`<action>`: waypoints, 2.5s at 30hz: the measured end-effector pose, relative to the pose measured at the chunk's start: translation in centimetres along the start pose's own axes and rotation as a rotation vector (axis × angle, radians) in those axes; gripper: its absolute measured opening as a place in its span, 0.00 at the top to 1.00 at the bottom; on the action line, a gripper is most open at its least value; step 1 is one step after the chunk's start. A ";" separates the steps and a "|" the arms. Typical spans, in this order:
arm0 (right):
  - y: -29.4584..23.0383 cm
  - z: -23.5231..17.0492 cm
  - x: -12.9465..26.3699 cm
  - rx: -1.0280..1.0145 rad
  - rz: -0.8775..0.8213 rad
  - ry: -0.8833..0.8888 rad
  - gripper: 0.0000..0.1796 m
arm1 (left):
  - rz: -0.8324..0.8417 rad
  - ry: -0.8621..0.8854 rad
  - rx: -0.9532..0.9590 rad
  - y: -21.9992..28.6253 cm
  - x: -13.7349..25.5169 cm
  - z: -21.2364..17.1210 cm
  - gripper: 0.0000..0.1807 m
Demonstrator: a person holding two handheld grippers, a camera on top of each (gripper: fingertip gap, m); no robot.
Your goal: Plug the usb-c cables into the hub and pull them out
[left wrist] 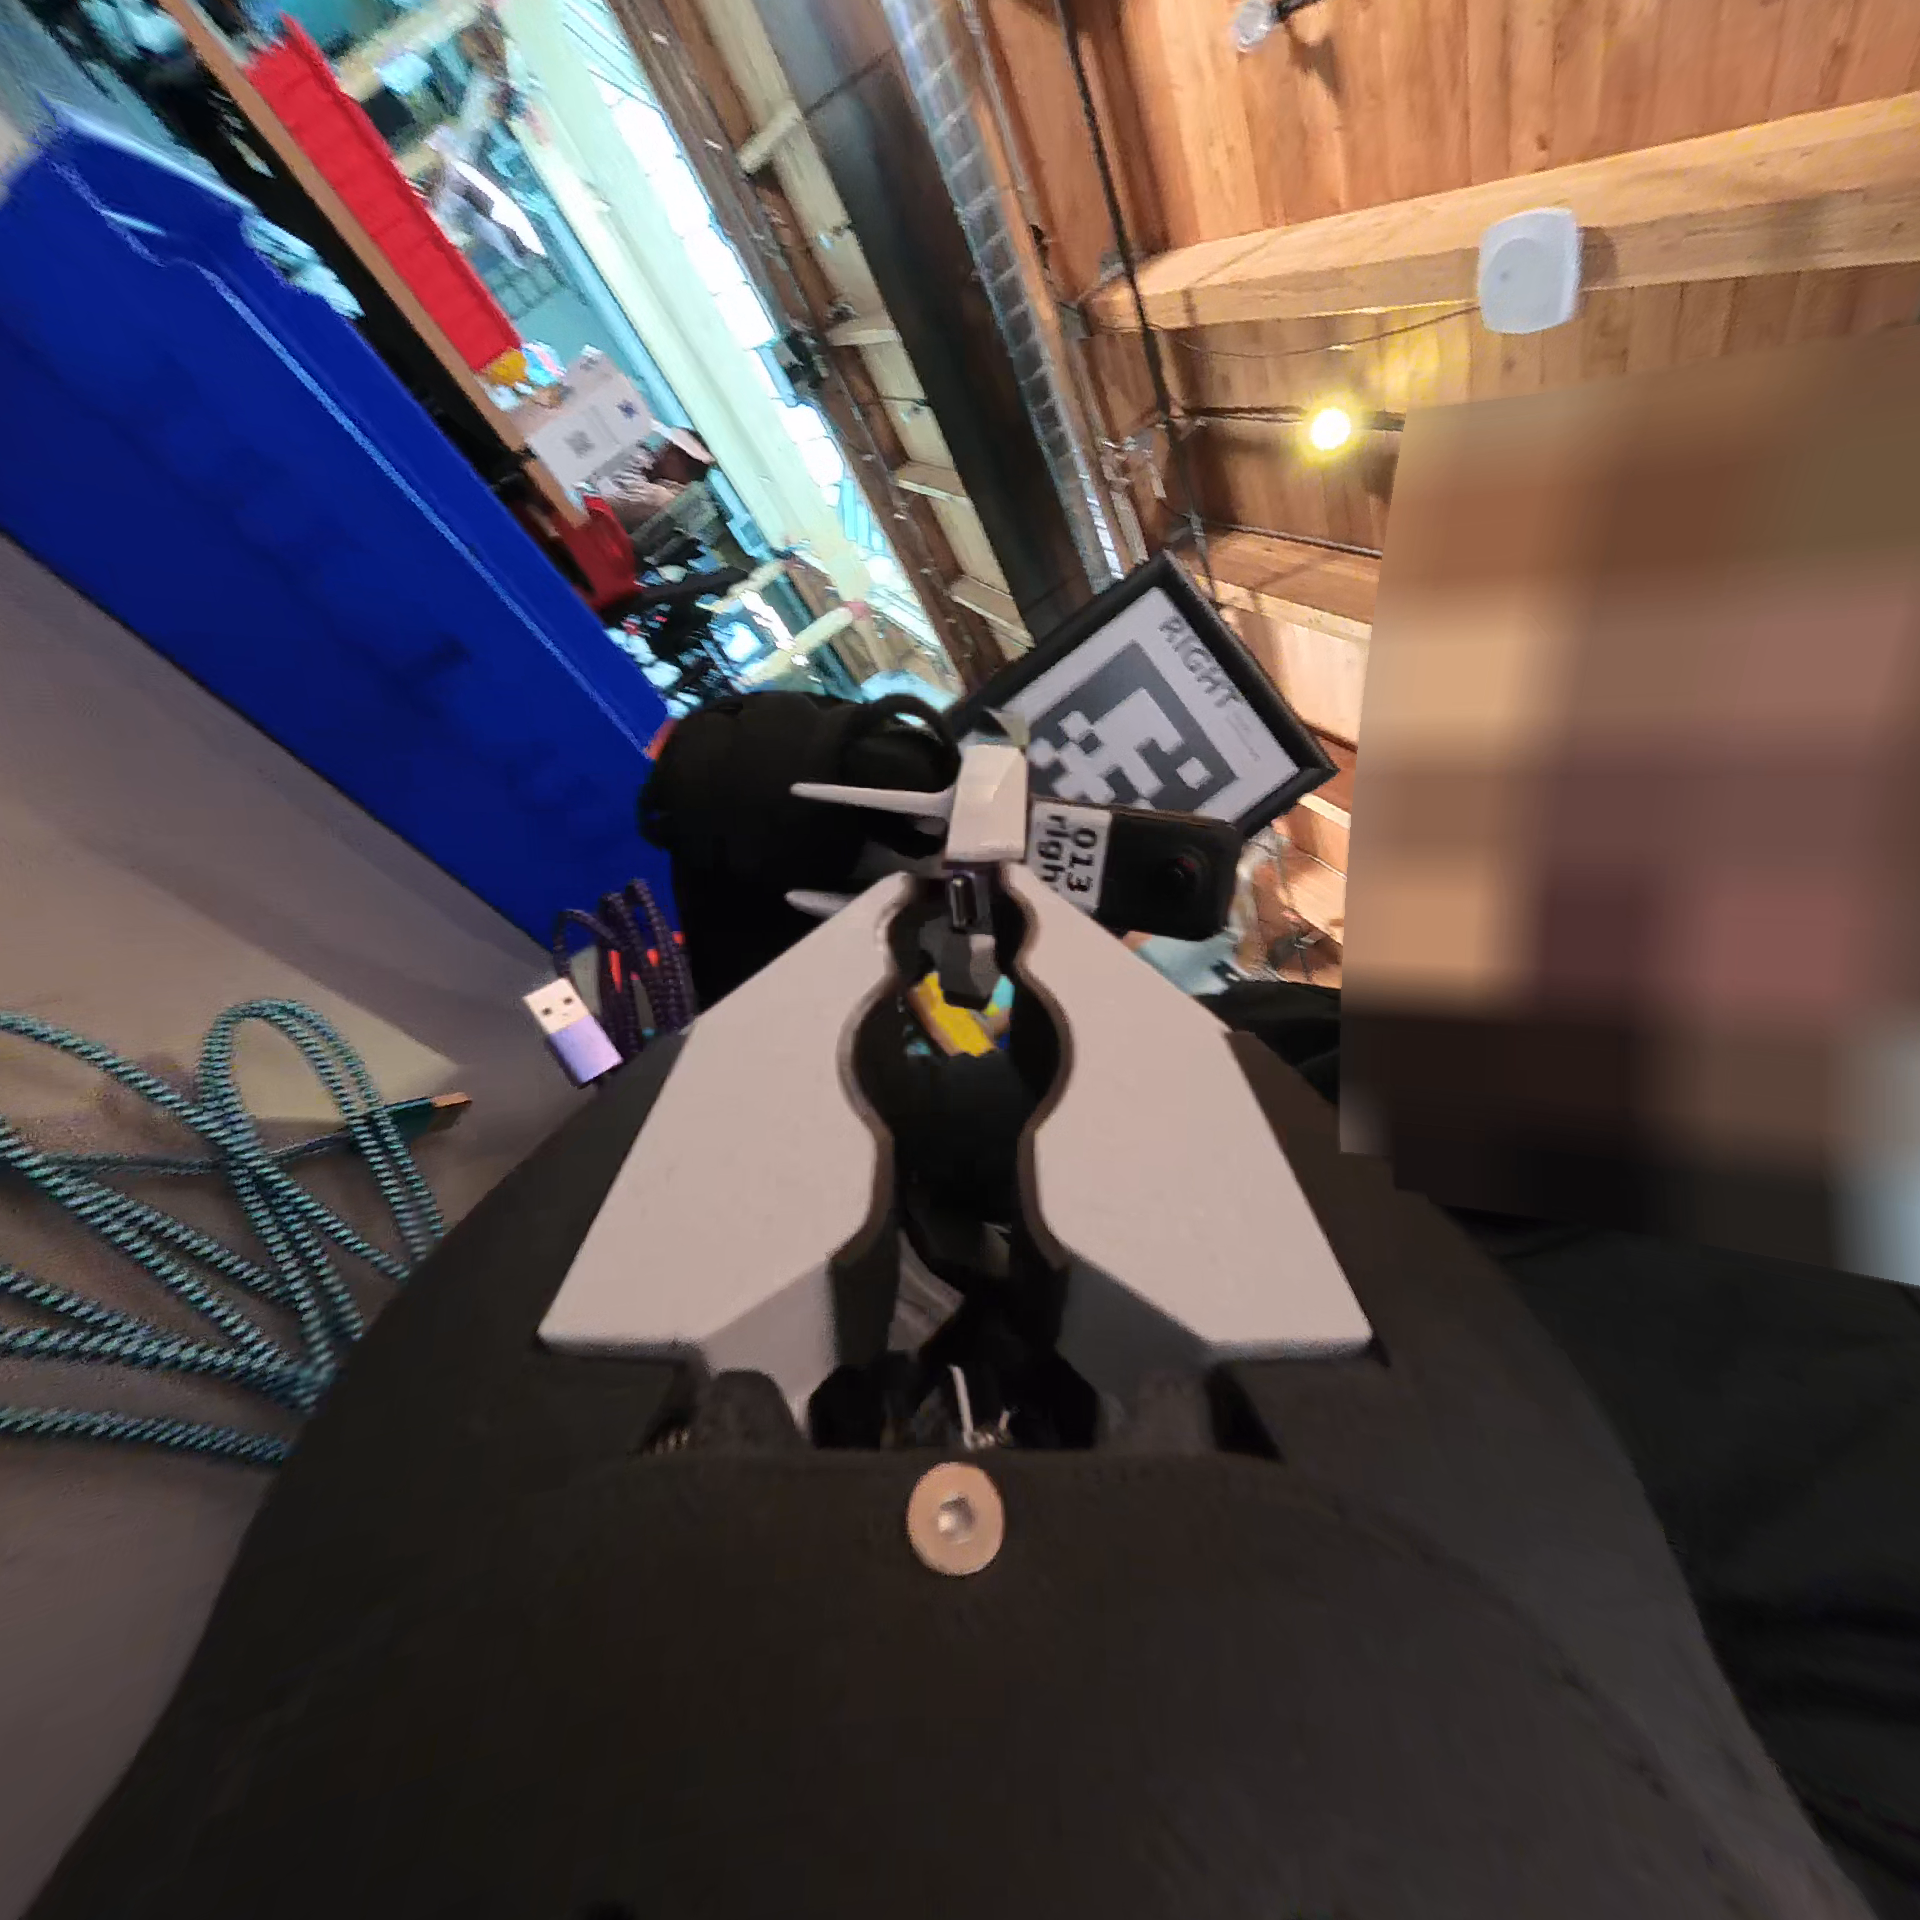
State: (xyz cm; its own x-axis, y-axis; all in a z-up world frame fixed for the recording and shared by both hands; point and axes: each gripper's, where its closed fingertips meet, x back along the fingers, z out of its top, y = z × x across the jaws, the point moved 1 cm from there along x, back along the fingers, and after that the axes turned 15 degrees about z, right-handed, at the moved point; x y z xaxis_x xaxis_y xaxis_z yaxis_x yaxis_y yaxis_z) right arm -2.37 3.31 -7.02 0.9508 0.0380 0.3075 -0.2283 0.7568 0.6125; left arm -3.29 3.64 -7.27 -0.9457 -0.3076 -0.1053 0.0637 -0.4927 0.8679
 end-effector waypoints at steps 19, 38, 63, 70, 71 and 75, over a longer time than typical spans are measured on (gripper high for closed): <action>0.7 -5.8 0.6 -0.176 -0.053 -0.068 0.96 | 0.962 -0.058 0.097 -14.8 3.3 -2.2 0.74; 0.7 -6.6 0.8 -0.217 -0.047 -0.040 0.96 | 0.607 0.063 0.144 -12.6 2.2 -0.5 0.96; 0.6 -6.7 0.9 -0.237 -0.043 -0.015 0.96 | 0.776 0.049 0.190 -15.9 3.3 1.0 0.75; 0.7 -6.7 0.9 -0.245 -0.046 -0.004 0.95 | 0.815 0.148 0.236 -17.0 3.9 2.9 0.75; 0.7 -6.6 0.9 -0.244 -0.046 -0.004 0.95 | 0.817 0.162 0.238 -16.9 3.9 3.0 0.76; 0.9 -6.7 1.1 -0.246 -0.051 -0.001 0.95 | 0.857 0.264 0.252 -17.1 5.2 3.8 0.75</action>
State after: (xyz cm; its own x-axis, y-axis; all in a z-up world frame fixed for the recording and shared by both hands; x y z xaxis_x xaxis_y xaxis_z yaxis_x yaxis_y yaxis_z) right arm -0.13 8.37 -11.00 0.9595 -0.0046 0.2815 -0.1222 0.8940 0.4312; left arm -10.52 13.58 -20.83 -0.5030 -0.6751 0.5396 0.6061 0.1696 0.7771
